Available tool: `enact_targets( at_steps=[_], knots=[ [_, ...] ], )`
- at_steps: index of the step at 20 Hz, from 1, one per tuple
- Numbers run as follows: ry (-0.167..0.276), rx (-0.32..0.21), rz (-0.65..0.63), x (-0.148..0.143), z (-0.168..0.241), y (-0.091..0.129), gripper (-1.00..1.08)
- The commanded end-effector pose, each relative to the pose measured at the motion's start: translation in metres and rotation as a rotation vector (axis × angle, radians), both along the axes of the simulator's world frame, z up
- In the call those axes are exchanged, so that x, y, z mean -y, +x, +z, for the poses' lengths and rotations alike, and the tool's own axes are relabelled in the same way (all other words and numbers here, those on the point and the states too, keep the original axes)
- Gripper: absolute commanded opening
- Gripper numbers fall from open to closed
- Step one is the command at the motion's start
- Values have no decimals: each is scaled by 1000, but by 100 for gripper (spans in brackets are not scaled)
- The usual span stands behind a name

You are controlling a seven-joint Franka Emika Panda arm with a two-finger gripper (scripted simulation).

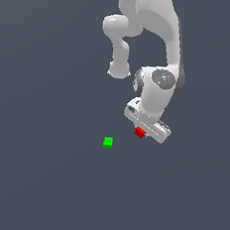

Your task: Stack the red cube on top of the green cube.

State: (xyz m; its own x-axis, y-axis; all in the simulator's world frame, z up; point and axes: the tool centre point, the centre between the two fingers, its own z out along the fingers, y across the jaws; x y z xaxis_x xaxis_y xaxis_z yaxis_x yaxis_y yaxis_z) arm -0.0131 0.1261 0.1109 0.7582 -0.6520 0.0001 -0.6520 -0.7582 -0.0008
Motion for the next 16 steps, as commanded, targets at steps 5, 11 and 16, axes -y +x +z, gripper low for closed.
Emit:
enact_targets(
  at_steps=[5, 11, 16],
  knots=[
    [-1, 0, -2, 52, -17, 9, -100],
    [-1, 0, -2, 109, -36, 20, -100],
    [-1, 0, -1, 137, -46, 27, -100]
  ],
)
